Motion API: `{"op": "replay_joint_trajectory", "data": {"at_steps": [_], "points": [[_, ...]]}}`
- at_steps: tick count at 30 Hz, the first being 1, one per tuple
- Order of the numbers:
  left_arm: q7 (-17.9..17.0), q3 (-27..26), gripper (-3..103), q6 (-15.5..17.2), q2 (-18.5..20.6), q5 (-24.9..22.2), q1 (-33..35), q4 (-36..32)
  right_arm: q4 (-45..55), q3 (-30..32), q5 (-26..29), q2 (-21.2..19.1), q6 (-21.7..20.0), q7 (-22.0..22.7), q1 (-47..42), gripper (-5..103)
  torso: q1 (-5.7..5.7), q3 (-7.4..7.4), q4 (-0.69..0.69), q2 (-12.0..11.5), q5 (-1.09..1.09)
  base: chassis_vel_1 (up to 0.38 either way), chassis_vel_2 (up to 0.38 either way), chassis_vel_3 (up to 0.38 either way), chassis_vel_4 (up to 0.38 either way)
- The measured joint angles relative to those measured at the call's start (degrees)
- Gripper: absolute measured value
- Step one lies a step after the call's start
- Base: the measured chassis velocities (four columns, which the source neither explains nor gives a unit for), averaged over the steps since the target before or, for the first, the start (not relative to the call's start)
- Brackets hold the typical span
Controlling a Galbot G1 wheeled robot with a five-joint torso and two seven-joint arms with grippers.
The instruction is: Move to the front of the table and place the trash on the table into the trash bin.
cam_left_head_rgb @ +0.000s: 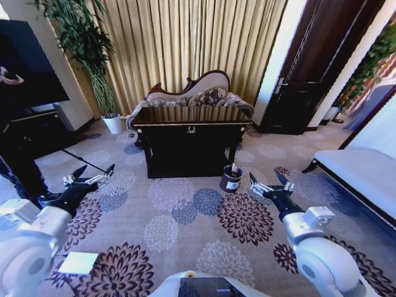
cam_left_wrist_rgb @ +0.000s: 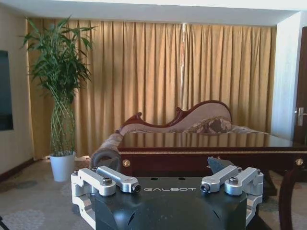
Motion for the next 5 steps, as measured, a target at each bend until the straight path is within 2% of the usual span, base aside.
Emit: {"op": "replay_joint_trajectory", "data": {"at_steps": [5], "points": [[0.71,0.23,100,-0.97,-0.09,0.57,-0.01,0.0,0.0,0.03,-0.19,-0.02,0.61,-0.06,0.21,100,0.0,0.0,0.0,0.0,0.0,0.0,0.0,0.0,0.0]]}}
